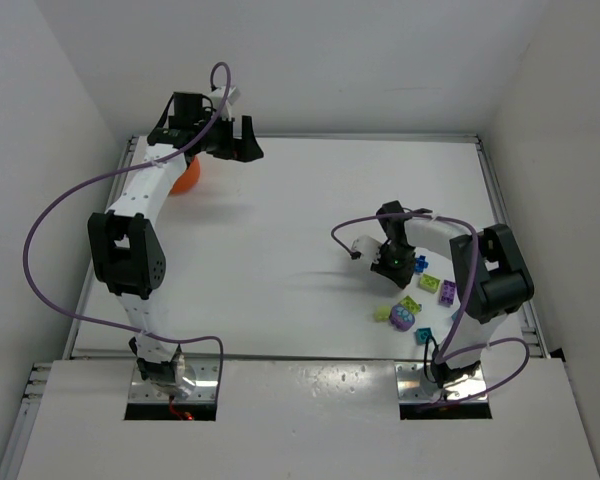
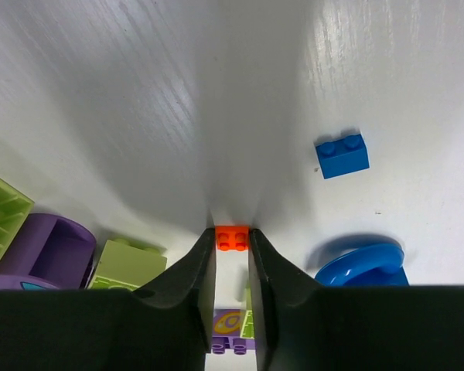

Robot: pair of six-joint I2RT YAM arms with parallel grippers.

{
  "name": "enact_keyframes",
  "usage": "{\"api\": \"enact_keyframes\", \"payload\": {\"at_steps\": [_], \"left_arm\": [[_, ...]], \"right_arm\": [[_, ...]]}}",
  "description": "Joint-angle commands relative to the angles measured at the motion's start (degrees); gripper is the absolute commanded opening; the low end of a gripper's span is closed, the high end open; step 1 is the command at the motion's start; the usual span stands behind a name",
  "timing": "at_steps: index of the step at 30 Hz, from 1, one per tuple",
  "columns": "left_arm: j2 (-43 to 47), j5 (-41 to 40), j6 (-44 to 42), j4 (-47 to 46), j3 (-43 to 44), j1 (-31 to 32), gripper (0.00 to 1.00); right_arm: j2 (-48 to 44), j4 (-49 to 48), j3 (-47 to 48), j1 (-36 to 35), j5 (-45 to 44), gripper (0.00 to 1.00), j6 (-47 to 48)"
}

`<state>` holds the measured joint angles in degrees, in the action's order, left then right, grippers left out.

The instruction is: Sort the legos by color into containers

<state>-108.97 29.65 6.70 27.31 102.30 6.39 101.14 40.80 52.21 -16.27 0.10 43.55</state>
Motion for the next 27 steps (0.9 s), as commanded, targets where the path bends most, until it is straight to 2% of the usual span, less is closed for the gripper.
{"api": "enact_keyframes", "payload": {"at_steps": [1,6,15,21,23,26,27], "left_arm": [[-0.5,1.0,0.6,-1.8,0.4,0.2,1.00],[-0.5,1.0,0.6,-1.8,0.4,0.2,1.00],[1.2,1.0,1.1,-2.6,-2.1,-0.4,1.00],[3.4,9.5,6.6,-7.2,-7.7,-5.9,1.00],[4.0,9.6,8.5,-8.3,-9.1,-6.7,1.00],[6.3,11.1,11.2,-11.7,-13.2,-8.0,1.00],[7.1,11.7,11.8,-13.7,-15.7,-8.0,1.00]], "right_arm": [[6.7,-2.3,-5.6,0.8,-0.4,0.20,0.7],[6.7,-2.8,-5.6,0.8,0.9,0.07,0.0],[4.4,0.0,0.3,0.2,6.1,0.00,-2.3],[0.1,7.1,12.6,0.7,16.2,0.00,-7.2],[-0.4,9.3,18.0,0.7,20.6,0.00,-9.2],[0.2,10.5,25.3,0.7,27.4,0.00,-15.6],[0.8,10.5,28.2,0.7,30.8,0.00,-20.7]]}}
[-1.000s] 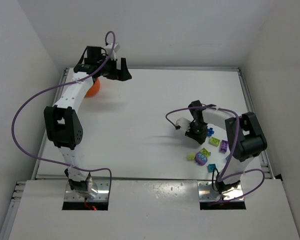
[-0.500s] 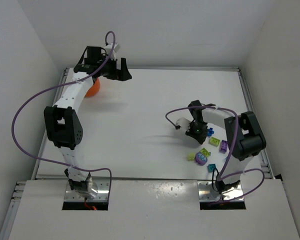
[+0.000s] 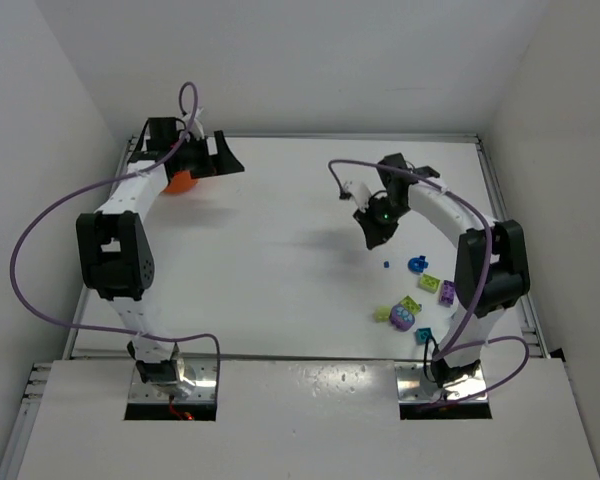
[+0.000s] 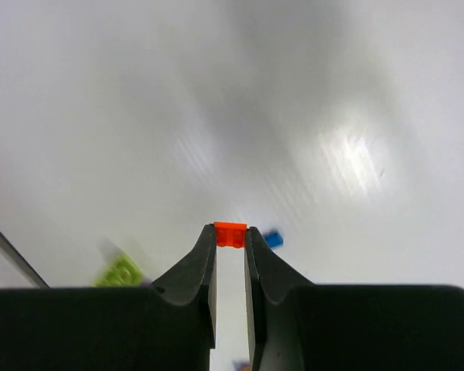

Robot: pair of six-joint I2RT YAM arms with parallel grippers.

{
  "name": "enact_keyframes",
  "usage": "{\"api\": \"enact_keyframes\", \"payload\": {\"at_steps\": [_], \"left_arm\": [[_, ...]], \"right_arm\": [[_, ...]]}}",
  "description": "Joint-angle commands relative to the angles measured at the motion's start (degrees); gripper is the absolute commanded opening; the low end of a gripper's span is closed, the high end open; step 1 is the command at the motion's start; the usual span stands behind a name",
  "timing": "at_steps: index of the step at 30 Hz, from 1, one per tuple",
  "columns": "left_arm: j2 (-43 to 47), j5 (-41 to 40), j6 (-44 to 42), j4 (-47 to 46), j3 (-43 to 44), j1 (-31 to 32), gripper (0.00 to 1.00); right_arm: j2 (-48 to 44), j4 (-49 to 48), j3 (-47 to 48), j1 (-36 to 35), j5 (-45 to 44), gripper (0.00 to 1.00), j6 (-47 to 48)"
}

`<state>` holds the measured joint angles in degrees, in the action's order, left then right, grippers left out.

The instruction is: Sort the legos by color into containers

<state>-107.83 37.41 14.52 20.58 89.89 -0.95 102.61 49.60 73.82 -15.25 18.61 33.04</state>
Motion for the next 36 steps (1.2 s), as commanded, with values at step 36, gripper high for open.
{"api": "enact_keyframes", "payload": {"at_steps": [36], "left_arm": [[14.1,-3.3,8.3,-25.8,-20.4,23.6,0.64]], "right_arm": [[7.1,-33.2,5.8,3.0,23.8,0.00,-100.7]]}}
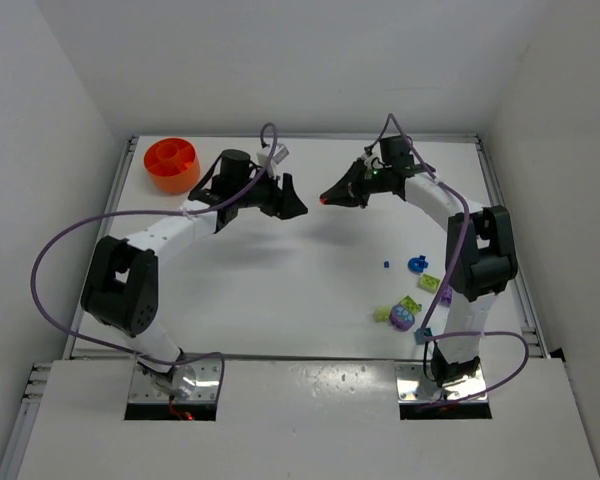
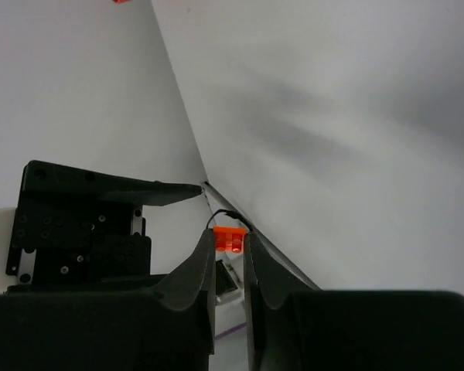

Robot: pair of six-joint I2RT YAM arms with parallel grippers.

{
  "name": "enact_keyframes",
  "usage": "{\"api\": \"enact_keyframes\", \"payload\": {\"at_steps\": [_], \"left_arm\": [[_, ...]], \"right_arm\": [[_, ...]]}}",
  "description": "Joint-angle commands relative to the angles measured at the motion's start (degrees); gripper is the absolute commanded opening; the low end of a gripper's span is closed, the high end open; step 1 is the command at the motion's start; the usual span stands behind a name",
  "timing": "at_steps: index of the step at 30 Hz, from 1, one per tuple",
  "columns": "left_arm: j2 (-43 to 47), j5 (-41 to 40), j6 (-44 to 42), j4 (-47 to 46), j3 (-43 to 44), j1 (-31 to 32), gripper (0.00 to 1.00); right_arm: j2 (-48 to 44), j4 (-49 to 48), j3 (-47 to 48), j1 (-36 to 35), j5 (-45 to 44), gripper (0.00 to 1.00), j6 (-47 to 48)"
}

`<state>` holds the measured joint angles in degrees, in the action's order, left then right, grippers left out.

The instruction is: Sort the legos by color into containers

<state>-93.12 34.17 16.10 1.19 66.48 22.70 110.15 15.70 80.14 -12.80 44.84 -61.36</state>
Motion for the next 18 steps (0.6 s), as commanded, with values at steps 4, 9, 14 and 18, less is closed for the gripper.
{"api": "enact_keyframes", "payload": {"at_steps": [4,9,14,18], "left_arm": [[-3.5,1.2,10.4,-7.7,5.2,0.5,0.64],[-6.3,2.2,12.0,-9.0,6.5,2.4,0.56],[-7.3,2.2,12.6,-9.0,7.2,3.1,0.52],[-7.9,2.2,12.6,-8.5,7.2,3.7,0.50]], "right_arm": [[-0.5,1.8,-2.3,0.6,-3.4,0.00,-9.1],[-0.5,1.2,-3.4,0.6,-2.8,0.00,-12.5],[0.1,-0.1,-3.9,0.6,-1.5,0.00,-15.7],[0.6,-1.3,-4.5,1.1,-0.2,0.00,-16.9]]}}
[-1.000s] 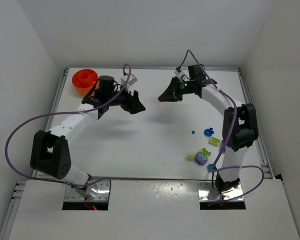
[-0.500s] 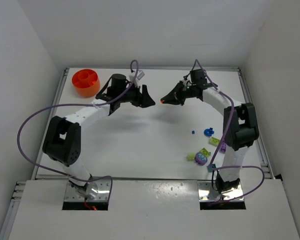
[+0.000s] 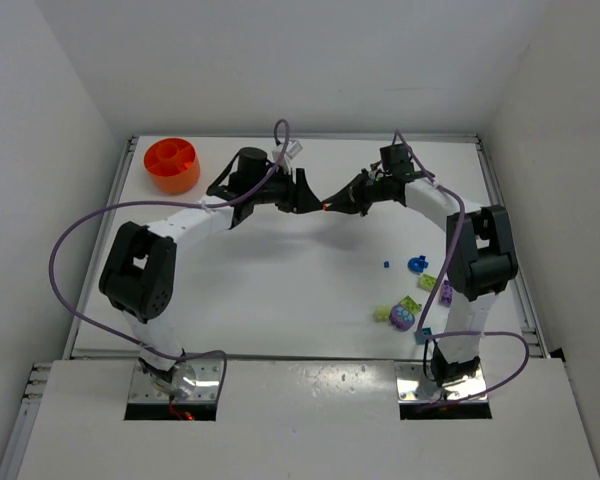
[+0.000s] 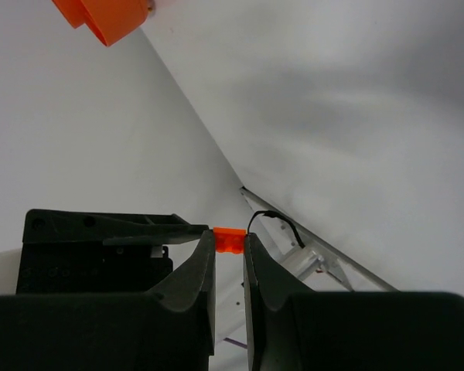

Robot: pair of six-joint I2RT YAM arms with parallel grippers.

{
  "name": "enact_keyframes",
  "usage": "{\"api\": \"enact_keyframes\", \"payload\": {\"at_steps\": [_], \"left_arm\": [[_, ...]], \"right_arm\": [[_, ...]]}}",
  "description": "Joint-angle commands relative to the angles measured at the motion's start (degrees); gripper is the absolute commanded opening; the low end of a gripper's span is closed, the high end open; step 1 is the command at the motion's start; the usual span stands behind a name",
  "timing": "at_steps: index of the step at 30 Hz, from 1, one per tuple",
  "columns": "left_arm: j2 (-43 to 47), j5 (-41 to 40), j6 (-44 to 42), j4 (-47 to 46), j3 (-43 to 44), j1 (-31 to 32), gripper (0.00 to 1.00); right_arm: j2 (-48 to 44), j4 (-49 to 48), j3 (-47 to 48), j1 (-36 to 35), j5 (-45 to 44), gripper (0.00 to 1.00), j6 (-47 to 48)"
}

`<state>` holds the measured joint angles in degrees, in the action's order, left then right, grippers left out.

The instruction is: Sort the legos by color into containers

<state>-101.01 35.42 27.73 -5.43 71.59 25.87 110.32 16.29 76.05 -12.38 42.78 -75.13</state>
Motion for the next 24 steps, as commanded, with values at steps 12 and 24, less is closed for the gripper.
{"api": "enact_keyframes", "payload": {"at_steps": [12,24], "left_arm": [[-3.2,0.4,-1.4,-0.6,4.8,0.5,0.49],[-4.8,-0.1,-1.9,-0.6,5.3,1.0,0.38]], "right_arm": [[0.9,-5.3,-0.9,0.7,4.2,0.00,-5.4],[1.5,-6.5,-0.9,0.2,5.4,0.00,-5.9]]}}
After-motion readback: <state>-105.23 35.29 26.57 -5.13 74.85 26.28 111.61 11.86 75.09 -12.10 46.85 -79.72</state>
